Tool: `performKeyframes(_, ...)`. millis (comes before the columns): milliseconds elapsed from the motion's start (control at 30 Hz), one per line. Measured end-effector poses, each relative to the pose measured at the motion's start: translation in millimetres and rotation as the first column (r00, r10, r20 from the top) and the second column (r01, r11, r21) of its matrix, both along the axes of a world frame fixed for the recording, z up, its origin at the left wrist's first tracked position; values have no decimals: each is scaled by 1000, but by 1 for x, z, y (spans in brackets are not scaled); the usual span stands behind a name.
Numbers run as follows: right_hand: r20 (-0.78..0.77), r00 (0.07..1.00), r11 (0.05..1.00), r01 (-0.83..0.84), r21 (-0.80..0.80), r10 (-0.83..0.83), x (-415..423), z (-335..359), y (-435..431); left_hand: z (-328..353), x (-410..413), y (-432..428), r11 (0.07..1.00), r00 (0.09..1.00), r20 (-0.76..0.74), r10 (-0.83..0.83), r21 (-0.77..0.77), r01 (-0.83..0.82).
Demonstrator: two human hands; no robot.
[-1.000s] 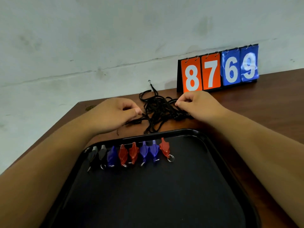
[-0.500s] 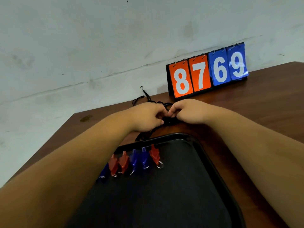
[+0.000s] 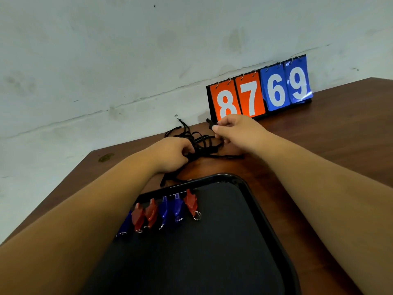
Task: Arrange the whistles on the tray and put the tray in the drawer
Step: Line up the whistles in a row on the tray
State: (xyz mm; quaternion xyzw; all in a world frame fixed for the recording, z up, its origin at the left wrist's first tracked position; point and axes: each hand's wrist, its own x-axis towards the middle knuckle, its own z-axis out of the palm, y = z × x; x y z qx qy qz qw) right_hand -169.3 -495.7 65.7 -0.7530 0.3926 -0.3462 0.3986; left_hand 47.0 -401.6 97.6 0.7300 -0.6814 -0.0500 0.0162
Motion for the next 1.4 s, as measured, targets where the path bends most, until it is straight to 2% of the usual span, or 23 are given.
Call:
performKeyframes(100,112,994,999,-16,46,11,1,5,4,10,-2,5,995,994,-102,49,-85,-58)
performKeyframes(200,147,988,998,-60,30,55,2,8,8,21,-2,13,986,977,-202,66,-138,-95)
performKeyframes(333,47,994,995,-95,-9,95,7,11,16,36,8,39,973,940,-336,64,-187,-133)
performKeyframes(500,-63,992,990,-112,-80,107,18,10,28,37,38,84,985,871,-482,91,-85,-150)
performKeyframes(600,-111,987,986,-130,-109,118,19,11,35,24,57,99,991,860,-504,76,-59,-122)
performKeyframes(700,-102,993,990,-69,-121,56,18,10,35,10,67,102,992,839,-542,55,-67,-108)
performKeyframes(867,4,996,987,84,-136,-85,15,8,22,-1,80,97,999,897,-441,8,-33,-25)
performKeyframes(1000,53,989,985,142,-96,-137,15,7,18,-10,87,93,1000,932,-363,-8,-25,-2)
performKeyframes(1200,60,990,988,130,-88,-125,23,5,28,-17,90,91,998,982,-188,-34,48,44)
performKeyframes(1400,9,1000,994,22,-104,-21,28,6,41,-20,95,87,999,990,-137,-45,16,48)
